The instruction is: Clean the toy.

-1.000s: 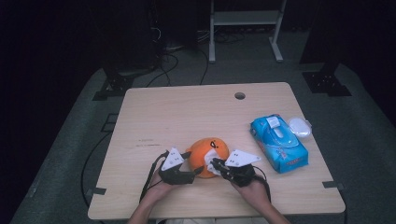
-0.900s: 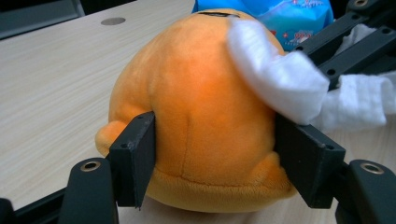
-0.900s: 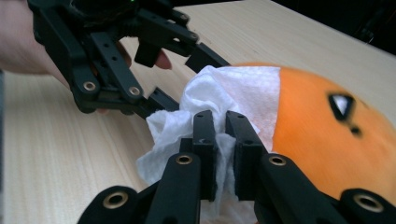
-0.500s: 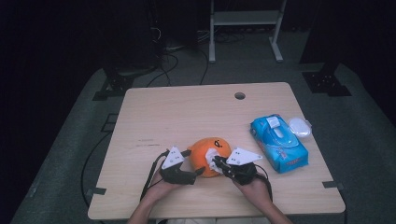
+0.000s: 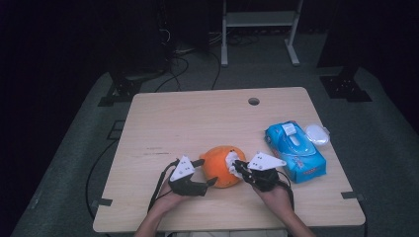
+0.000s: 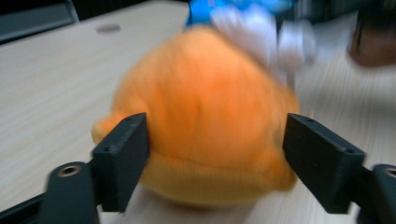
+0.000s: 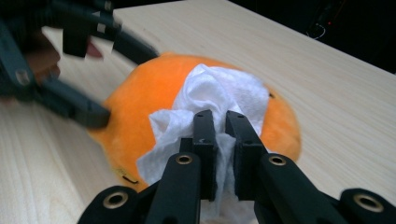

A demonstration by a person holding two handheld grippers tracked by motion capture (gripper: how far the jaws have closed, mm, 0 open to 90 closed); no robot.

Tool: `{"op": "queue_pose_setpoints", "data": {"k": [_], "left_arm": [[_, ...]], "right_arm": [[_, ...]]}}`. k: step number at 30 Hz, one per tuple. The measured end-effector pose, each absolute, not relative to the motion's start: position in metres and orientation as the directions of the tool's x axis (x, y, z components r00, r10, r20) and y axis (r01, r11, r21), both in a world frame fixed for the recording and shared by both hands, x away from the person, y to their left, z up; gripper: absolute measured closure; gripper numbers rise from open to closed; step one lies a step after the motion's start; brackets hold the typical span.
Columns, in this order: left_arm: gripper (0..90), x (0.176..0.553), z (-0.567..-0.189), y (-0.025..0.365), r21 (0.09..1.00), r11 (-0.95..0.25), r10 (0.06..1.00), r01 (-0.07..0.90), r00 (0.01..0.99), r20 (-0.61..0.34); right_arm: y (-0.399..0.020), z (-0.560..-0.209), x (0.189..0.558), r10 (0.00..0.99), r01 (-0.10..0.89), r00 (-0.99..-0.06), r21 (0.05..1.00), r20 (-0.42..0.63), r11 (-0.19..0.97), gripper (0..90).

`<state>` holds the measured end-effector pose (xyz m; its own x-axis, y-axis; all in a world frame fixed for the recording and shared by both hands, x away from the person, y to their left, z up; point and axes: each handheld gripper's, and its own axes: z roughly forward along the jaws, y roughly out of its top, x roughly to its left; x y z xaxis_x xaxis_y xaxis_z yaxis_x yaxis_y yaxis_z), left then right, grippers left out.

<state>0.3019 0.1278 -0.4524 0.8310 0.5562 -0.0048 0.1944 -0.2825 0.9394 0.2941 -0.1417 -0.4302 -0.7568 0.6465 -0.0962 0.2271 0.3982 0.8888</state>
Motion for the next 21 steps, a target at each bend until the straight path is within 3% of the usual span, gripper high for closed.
{"op": "queue_pose_setpoints", "data": {"k": [3,5,9,15,21], "left_arm": [[22.6,0.301,-0.451,0.126,0.946,-0.275,0.572,0.171,0.82,0.018],[25.7,0.302,-0.458,0.121,0.923,-0.342,0.576,0.175,0.815,0.059],[32.8,0.305,-0.461,0.125,0.925,-0.326,0.573,0.198,0.819,0.026],[35.2,0.302,-0.463,0.121,0.924,-0.334,0.569,0.188,0.822,0.039],[37.3,0.296,-0.461,0.12,0.921,-0.346,0.547,0.181,0.836,0.041]], "right_arm": [[-0.13,-0.433,0.286,0.592,0.206,-0.801,0.89,-0.085,0.406,81.9],[-0.124,-0.431,0.281,0.571,0.185,-0.814,0.887,-0.103,0.424,81.9],[-0.136,-0.425,0.29,0.61,0.211,-0.788,0.898,-0.078,0.387,82.0],[-0.16,-0.429,0.304,0.675,0.284,-0.738,0.9,-0.015,0.33,82.0],[-0.148,-0.421,0.298,0.641,0.237,-0.766,0.905,-0.049,0.353,82.0]]}}
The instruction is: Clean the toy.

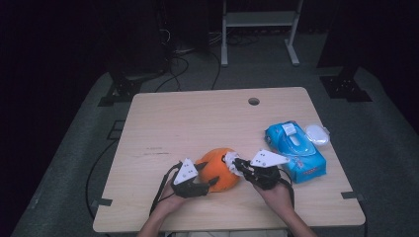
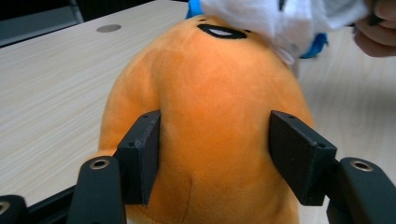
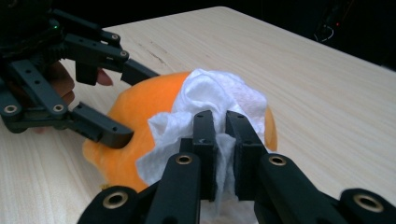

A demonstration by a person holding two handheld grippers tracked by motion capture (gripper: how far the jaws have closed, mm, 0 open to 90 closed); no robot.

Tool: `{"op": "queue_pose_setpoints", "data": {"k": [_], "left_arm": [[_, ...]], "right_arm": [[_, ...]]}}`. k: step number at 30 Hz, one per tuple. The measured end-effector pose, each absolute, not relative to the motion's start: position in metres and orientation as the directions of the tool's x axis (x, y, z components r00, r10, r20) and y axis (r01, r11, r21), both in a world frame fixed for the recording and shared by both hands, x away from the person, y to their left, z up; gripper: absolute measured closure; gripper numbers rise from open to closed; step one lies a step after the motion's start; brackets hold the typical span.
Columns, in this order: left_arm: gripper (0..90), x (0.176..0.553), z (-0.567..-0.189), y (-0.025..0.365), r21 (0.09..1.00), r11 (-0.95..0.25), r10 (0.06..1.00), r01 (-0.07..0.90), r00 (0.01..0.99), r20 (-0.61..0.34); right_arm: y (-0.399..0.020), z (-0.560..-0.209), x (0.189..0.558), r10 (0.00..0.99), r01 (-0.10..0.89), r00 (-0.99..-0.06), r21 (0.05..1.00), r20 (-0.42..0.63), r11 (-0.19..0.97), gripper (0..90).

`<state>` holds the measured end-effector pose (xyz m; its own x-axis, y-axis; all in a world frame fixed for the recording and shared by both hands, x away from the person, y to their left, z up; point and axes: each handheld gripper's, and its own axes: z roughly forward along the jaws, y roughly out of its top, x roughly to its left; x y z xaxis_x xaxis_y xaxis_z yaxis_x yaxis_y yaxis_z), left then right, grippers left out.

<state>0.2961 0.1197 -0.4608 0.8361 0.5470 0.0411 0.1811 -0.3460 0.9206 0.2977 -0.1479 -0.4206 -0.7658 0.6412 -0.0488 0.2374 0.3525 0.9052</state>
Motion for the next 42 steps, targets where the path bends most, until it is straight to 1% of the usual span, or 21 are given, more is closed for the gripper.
{"op": "queue_pose_setpoints", "data": {"k": [5,7,11,13,18,19,20,21,22,23,25,26,27,28,29,31,32,36,37,40,42], "left_arm": [[37.8,0.287,-0.459,0.111,0.917,-0.373,0.518,0.145,0.852,0.076],[37.8,0.285,-0.459,0.109,0.912,-0.385,0.517,0.139,0.851,0.089],[38.5,0.283,-0.46,0.111,0.909,-0.395,0.511,0.131,0.854,0.099],[39.0,0.281,-0.459,0.109,0.907,-0.406,0.5,0.114,0.858,0.117],[38.2,0.28,-0.457,0.107,0.913,-0.394,0.491,0.103,0.863,0.115],[35.9,0.282,-0.455,0.108,0.919,-0.381,0.492,0.104,0.864,0.106],[25.6,0.283,-0.452,0.109,0.931,-0.346,0.501,0.121,0.862,0.074],[25.6,0.285,-0.451,0.11,0.937,-0.32,0.511,0.139,0.858,0.048],[20.9,0.288,-0.45,0.111,0.943,-0.29,0.542,0.162,0.84,0.023],[15.7,0.29,-0.45,0.112,0.942,-0.288,0.57,0.174,0.821,0.023],[13.1,0.295,-0.452,0.114,0.937,-0.283,0.606,0.205,0.795,0.009],[15.2,0.298,-0.455,0.115,0.932,-0.28,0.606,0.229,0.796,-0.014],[19.5,0.298,-0.455,0.115,0.932,-0.28,0.606,0.229,0.796,-0.014],[19.5,0.297,-0.455,0.114,0.932,-0.29,0.595,0.217,0.804,-0.002],[24.5,0.295,-0.455,0.113,0.93,-0.306,0.587,0.203,0.81,0.016],[30.5,0.292,-0.454,0.11,0.927,-0.33,0.57,0.178,0.82,0.045],[33.8,0.286,-0.453,0.105,0.923,-0.363,0.548,0.132,0.831,0.096],[35.8,0.279,-0.452,0.099,0.917,-0.39,0.526,0.087,0.838,0.145],[35.8,0.278,-0.452,0.098,0.914,-0.398,0.52,0.079,0.84,0.154],[36.3,0.277,-0.453,0.097,0.917,-0.393,0.506,0.064,0.848,0.157],[36.3,0.276,-0.453,0.095,0.913,-0.405,0.499,0.055,0.85,0.17]], "right_arm": [[-0.165,-0.424,0.31,0.685,0.301,-0.729,0.908,0.022,0.291,82.0],[-0.165,-0.426,0.309,0.682,0.313,-0.731,0.907,0.041,0.281,81.9],[-0.156,-0.421,0.304,0.657,0.285,-0.753,0.913,0.026,0.291,81.9],[-0.15,-0.413,0.302,0.632,0.253,-0.775,0.919,0.005,0.303,81.8],[-0.155,-0.419,0.308,0.646,0.274,-0.763,0.904,-0.004,0.329,81.9],[-0.157,-0.423,0.309,0.649,0.27,-0.761,0.896,-0.025,0.352,81.9],[-0.159,-0.429,0.308,0.644,0.285,-0.765,0.89,-0.014,0.357,82.0],[-0.159,-0.429,0.308,0.644,0.285,-0.765,0.89,-0.014,0.357,82.0],[-0.159,-0.43,0.307,0.639,0.286,-0.769,0.891,-0.006,0.352,82.0],[-0.159,-0.43,0.305,0.631,0.282,-0.775,0.889,-0.01,0.36,82.0],[-0.158,-0.429,0.303,0.616,0.272,-0.788,0.89,-0.013,0.367,82.0],[-0.156,-0.429,0.3,0.607,0.266,-0.795,0.891,-0.014,0.369,82.0],[-0.156,-0.429,0.3,0.609,0.27,-0.793,0.892,-0.008,0.363,82.0],[-0.156,-0.429,0.3,0.609,0.27,-0.793,0.892,-0.008,0.363,82.0],[-0.155,-0.428,0.299,0.612,0.274,-0.791,0.892,-0.004,0.36,82.1],[-0.154,-0.424,0.297,0.61,0.27,-0.793,0.897,0.001,0.349,82.1],[-0.149,-0.419,0.294,0.595,0.259,-0.804,0.901,0.002,0.348,82.1],[-0.146,-0.414,0.294,0.596,0.24,-0.803,0.904,-0.021,0.355,82.1],[-0.149,-0.414,0.296,0.606,0.251,-0.795,0.904,-0.012,0.347,82.0],[-0.168,-0.426,0.308,0.647,0.327,-0.76,0.9,0.068,0.289,82.0],[-0.172,-0.428,0.308,0.653,0.345,-0.752,0.898,0.091,0.273,82.0]]}}
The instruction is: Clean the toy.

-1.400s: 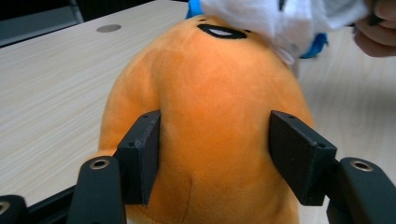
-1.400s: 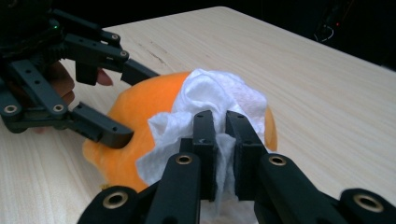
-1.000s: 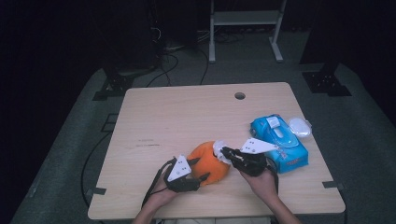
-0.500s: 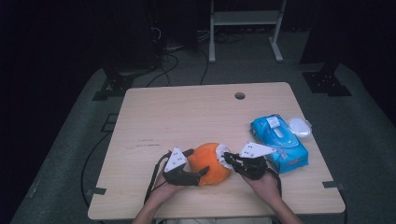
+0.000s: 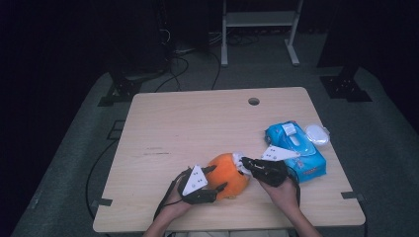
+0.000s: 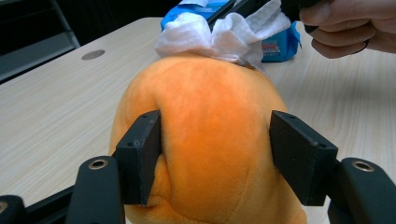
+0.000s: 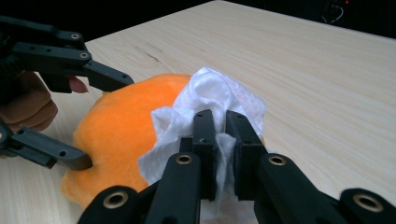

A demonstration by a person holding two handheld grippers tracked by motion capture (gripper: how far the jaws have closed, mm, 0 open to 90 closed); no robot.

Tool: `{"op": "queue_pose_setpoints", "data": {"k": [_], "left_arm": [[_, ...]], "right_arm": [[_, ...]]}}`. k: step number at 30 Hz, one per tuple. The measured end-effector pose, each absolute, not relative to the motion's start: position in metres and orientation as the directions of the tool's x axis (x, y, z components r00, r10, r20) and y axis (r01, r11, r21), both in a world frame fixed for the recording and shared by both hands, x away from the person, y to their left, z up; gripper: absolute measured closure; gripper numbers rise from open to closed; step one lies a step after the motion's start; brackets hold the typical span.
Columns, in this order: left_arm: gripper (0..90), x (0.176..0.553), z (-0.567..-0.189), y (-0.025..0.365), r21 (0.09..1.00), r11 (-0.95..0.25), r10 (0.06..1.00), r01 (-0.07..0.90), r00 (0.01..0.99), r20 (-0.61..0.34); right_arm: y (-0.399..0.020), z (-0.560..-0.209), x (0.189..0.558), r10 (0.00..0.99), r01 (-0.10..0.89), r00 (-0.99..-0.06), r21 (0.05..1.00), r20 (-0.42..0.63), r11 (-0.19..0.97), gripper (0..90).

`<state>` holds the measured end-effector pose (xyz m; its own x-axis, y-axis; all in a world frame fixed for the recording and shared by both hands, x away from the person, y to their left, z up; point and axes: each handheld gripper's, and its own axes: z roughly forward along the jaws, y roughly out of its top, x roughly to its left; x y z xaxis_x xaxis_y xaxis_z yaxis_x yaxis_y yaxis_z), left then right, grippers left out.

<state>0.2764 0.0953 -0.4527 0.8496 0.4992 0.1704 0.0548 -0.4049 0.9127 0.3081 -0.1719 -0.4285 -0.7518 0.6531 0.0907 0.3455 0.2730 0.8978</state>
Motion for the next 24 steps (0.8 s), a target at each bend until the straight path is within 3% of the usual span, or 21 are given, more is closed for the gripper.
{"op": "queue_pose_setpoints", "data": {"k": [8,12,14,15,16,17,18,19,21,24], "left_arm": [[36.3,0.275,-0.454,0.097,0.914,-0.4,0.502,0.066,0.85,0.158],[35.1,0.278,-0.449,0.099,0.922,-0.383,0.499,0.066,0.854,0.147],[22.3,0.282,-0.443,0.105,0.94,-0.325,0.52,0.103,0.85,0.086],[22.3,0.285,-0.441,0.107,0.944,-0.305,0.55,0.126,0.833,0.066],[10.9,0.29,-0.445,0.111,0.936,-0.304,0.592,0.179,0.805,0.039],[10.6,0.293,-0.449,0.112,0.932,-0.294,0.589,0.212,0.808,0.002],[12.3,0.294,-0.452,0.113,0.928,-0.287,0.573,0.238,0.819,-0.033],[19.9,0.293,-0.453,0.113,0.929,-0.283,0.558,0.238,0.829,-0.042],[30.0,0.289,-0.452,0.109,0.93,-0.308,0.55,0.2,0.835,0.003],[35.2,0.282,-0.451,0.099,0.931,-0.334,0.533,0.145,0.844,0.06]], "right_arm": [[-0.147,-0.414,0.293,0.6,0.244,-0.8,0.903,-0.019,0.353,81.8],[-0.158,-0.421,0.303,0.621,0.283,-0.784,0.896,0.01,0.342,81.9],[-0.161,-0.428,0.301,0.621,0.299,-0.784,0.889,0.022,0.346,82.2],[-0.161,-0.428,0.301,0.621,0.299,-0.784,0.889,0.022,0.346,82.2],[-0.159,-0.428,0.298,0.602,0.288,-0.798,0.893,0.023,0.347,82.3],[-0.158,-0.427,0.297,0.59,0.287,-0.807,0.894,0.032,0.343,82.3],[-0.156,-0.426,0.295,0.586,0.284,-0.81,0.894,0.03,0.347,82.2],[-0.155,-0.425,0.295,0.583,0.275,-0.812,0.894,0.018,0.355,82.3],[-0.159,-0.423,0.298,0.594,0.283,-0.804,0.894,0.024,0.348,82.2],[-0.172,-0.424,0.307,0.641,0.332,-0.764,0.899,0.078,0.287,82.3]]}}
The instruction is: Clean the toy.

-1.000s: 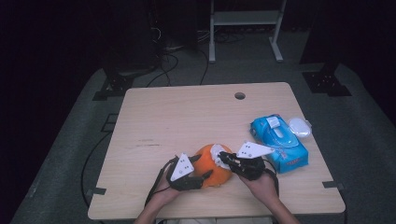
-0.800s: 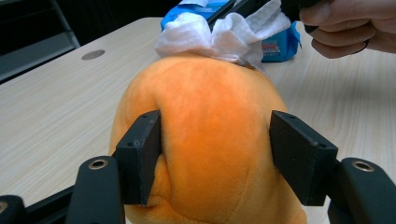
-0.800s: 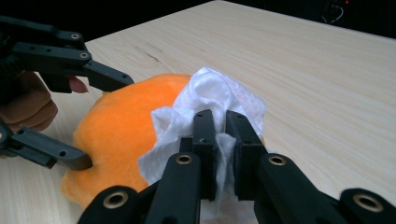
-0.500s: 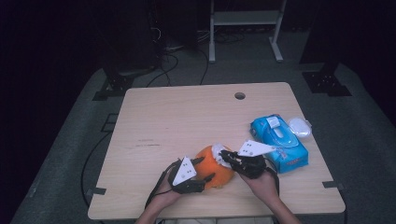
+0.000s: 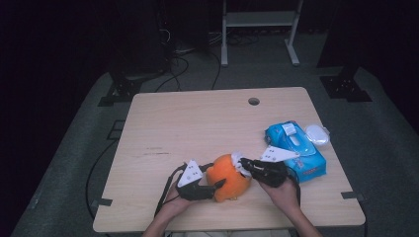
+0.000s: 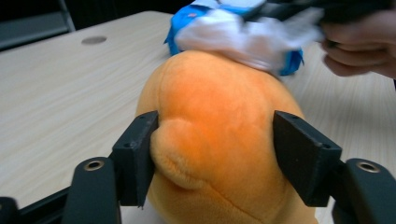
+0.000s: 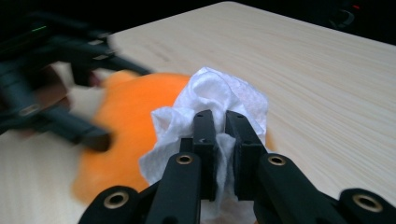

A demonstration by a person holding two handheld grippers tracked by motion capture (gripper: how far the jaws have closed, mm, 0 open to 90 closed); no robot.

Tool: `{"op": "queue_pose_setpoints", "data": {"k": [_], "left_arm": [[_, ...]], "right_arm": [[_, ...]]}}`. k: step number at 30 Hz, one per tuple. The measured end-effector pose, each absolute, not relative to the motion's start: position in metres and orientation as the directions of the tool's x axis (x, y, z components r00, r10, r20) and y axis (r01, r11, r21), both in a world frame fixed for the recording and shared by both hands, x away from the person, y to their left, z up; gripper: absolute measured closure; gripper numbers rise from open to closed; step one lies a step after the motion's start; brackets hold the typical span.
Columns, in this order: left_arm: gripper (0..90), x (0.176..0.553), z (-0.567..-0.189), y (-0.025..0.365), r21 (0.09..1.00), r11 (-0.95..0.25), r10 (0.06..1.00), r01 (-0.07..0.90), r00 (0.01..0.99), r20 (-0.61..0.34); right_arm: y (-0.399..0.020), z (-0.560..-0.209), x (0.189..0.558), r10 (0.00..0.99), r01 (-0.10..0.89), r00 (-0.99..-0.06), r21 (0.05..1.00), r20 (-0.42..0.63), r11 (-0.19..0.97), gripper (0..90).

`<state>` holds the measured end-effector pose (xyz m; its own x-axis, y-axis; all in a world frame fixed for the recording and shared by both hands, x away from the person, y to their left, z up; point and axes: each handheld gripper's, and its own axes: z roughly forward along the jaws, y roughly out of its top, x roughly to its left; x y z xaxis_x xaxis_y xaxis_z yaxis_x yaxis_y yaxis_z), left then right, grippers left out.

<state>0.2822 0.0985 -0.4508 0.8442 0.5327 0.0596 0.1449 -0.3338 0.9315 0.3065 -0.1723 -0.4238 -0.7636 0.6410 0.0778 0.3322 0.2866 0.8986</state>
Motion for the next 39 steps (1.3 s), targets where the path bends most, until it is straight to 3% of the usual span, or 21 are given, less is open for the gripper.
{"op": "queue_pose_setpoints", "data": {"k": [3,9,18,21,24,34,39], "left_arm": [[37.2,0.278,-0.45,0.093,0.928,-0.355,0.524,0.115,0.846,0.096],[37.9,0.27,-0.45,0.089,0.911,-0.411,0.49,0.041,0.852,0.183],[38.2,0.269,-0.45,0.086,0.912,-0.409,0.483,0.019,0.853,0.199],[38.2,0.27,-0.451,0.086,0.914,-0.406,0.484,0.02,0.853,0.196],[38.2,0.271,-0.452,0.089,0.915,-0.402,0.49,0.03,0.851,0.188],[38.1,0.27,-0.452,0.085,0.914,-0.405,0.491,0.018,0.848,0.201],[34.3,0.274,-0.451,0.088,0.921,-0.386,0.509,0.051,0.844,0.166]], "right_arm": [[-0.175,-0.424,0.308,0.66,0.35,-0.746,0.895,0.087,0.277,82.2],[-0.151,-0.411,0.292,0.601,0.264,-0.799,0.911,0.023,0.316,82.1],[-0.182,-0.424,0.311,0.673,0.366,-0.73,0.898,0.115,0.243,82.2],[-0.177,-0.421,0.305,0.668,0.352,-0.738,0.901,0.101,0.253,82.1],[-0.156,-0.413,0.293,0.593,0.312,-0.799,0.911,0.097,0.271,81.9],[-0.176,-0.42,0.304,0.669,0.354,-0.737,0.897,0.094,0.264,82.0],[-0.151,-0.412,0.291,0.614,0.264,-0.789,0.906,0.006,0.331,82.0]]}}
